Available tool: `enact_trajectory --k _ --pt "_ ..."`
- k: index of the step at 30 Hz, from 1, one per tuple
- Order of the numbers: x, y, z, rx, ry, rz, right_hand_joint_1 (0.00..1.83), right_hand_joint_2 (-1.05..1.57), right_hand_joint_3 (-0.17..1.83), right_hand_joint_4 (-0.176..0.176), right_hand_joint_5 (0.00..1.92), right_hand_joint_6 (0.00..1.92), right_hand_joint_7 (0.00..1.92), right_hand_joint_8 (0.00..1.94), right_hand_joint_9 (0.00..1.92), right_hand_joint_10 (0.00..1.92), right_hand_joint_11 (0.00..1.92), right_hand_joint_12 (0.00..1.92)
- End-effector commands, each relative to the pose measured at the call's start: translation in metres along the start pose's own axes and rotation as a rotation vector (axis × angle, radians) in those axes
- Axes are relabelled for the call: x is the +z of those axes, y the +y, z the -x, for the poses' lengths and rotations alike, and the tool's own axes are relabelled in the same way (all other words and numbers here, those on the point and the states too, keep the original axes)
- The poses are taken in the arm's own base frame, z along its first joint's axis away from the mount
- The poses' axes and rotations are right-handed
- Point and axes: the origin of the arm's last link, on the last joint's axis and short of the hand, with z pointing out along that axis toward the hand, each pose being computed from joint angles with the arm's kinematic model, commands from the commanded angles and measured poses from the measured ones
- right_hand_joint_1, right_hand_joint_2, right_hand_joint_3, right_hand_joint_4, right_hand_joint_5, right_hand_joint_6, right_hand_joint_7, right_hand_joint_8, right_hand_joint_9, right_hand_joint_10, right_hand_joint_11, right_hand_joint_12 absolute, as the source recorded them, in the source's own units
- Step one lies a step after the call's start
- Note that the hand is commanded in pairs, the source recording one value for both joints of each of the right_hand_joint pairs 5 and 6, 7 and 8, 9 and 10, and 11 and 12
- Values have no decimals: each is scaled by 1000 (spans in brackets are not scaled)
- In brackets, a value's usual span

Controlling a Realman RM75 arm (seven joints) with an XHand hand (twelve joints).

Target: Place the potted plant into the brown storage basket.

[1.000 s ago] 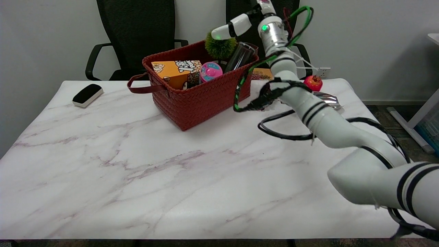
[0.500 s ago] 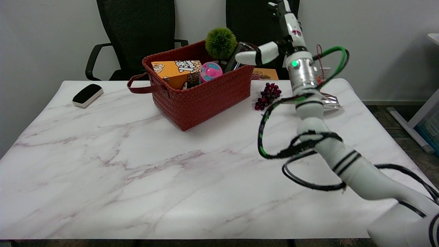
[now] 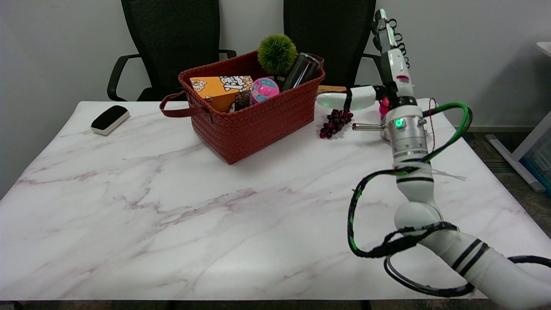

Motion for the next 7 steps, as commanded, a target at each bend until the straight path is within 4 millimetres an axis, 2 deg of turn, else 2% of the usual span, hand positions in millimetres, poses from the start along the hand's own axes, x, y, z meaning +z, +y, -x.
enact_trajectory --k 1,4,7 --pt "-68 4 -1 144 -87 -69 783 285 20 0 0 0 46 46 0 0 204 204" --pt "-78 0 5 195 -90 -76 705 444 -147 0 0 0 28 28 0 0 195 195" --pt "-87 -5 8 266 -89 -83 584 751 -175 0 0 0 17 17 0 0 177 177"
